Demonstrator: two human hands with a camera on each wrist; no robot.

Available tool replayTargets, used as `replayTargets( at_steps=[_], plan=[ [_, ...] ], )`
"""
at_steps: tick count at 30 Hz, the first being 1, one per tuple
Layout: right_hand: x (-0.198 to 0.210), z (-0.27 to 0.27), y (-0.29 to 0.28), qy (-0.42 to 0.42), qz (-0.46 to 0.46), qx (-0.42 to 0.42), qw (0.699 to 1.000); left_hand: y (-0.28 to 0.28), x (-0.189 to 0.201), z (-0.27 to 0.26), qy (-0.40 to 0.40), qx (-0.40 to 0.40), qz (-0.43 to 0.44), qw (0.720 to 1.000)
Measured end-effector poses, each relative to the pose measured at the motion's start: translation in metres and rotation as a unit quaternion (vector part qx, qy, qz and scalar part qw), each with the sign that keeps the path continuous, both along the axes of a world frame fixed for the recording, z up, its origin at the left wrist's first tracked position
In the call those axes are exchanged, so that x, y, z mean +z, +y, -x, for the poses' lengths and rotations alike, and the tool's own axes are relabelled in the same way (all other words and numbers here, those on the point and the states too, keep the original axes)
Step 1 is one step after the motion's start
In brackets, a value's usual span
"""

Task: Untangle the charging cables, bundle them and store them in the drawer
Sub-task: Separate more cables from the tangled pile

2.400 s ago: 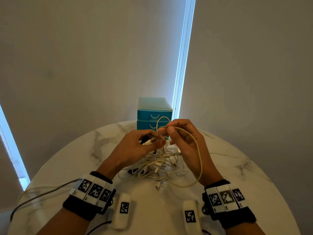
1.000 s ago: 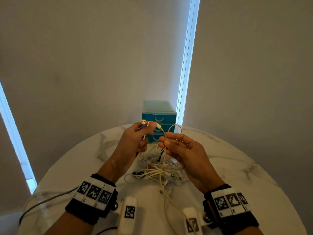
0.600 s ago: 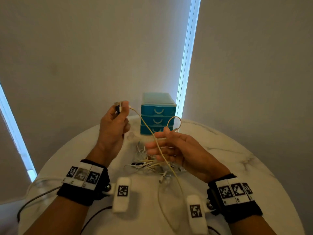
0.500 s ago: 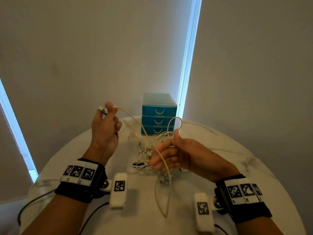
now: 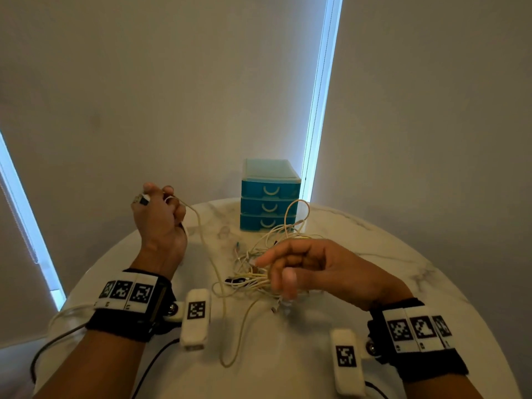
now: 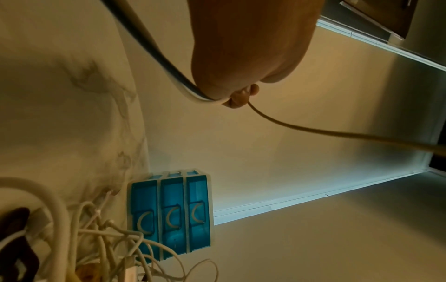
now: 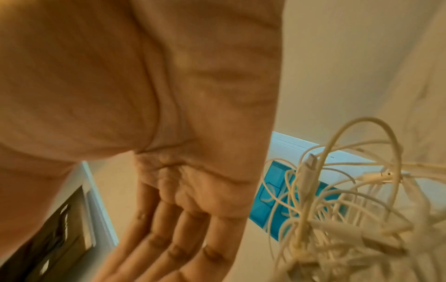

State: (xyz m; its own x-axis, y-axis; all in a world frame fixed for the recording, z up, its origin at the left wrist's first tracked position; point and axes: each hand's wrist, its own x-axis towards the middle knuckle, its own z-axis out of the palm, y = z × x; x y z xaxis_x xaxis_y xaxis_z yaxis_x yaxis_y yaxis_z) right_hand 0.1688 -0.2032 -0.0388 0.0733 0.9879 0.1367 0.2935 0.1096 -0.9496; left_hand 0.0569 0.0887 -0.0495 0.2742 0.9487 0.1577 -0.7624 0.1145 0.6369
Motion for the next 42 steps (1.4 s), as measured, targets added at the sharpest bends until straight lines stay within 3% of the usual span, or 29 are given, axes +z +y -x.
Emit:
replayTargets(
  at_steps=[5,8,12,16,18,22,23,24,27,30,34,37,42],
  plan=[
    [-0.010,0.028,0.025,-0.069,0.114,0.090,0.987,-0.002,-0.002,-0.004,0.033,0.040,-0.030,0.998],
    [-0.009,0.023,0.022,-0.074,0.040,0.072,0.994,-0.002,-0.004,-0.003,0.044,0.050,-0.033,0.997],
    [-0.007,0.011,0.015,0.070,-0.085,-0.005,0.994,-0.008,-0.004,-0.005,0.077,0.050,-0.053,0.994],
    [-0.003,-0.003,0.020,0.208,-0.189,-0.156,0.947,-0.035,0.002,-0.007,0.157,-0.081,-0.138,0.975],
    [-0.002,-0.011,0.020,0.258,-0.214,-0.232,0.913,-0.057,0.007,-0.005,0.240,-0.163,-0.243,0.926],
    [-0.006,-0.022,0.017,0.288,-0.222,-0.296,0.883,-0.097,0.003,-0.012,0.386,-0.213,-0.464,0.768],
    [-0.006,-0.023,0.017,0.289,-0.225,-0.299,0.881,-0.103,0.001,-0.013,0.407,-0.209,-0.494,0.739],
    [-0.006,-0.024,0.017,0.291,-0.228,-0.301,0.879,-0.106,0.000,-0.014,0.414,-0.203,-0.507,0.728],
    [-0.007,-0.025,0.019,0.298,-0.233,-0.311,0.872,-0.102,0.003,-0.012,0.385,-0.180,-0.506,0.751],
    [-0.011,-0.025,0.019,0.256,-0.188,-0.279,0.906,-0.095,0.004,-0.010,0.328,-0.139,-0.473,0.806],
    [-0.024,-0.019,0.024,0.045,-0.059,-0.240,0.968,-0.095,0.008,-0.012,0.259,-0.096,-0.385,0.880],
    [-0.032,-0.018,0.029,-0.129,-0.031,-0.255,0.958,-0.092,0.010,-0.012,0.230,-0.076,-0.337,0.910],
    [-0.031,-0.022,0.028,-0.135,-0.076,-0.311,0.938,-0.082,0.009,-0.010,0.250,-0.093,-0.288,0.920]
  ],
)
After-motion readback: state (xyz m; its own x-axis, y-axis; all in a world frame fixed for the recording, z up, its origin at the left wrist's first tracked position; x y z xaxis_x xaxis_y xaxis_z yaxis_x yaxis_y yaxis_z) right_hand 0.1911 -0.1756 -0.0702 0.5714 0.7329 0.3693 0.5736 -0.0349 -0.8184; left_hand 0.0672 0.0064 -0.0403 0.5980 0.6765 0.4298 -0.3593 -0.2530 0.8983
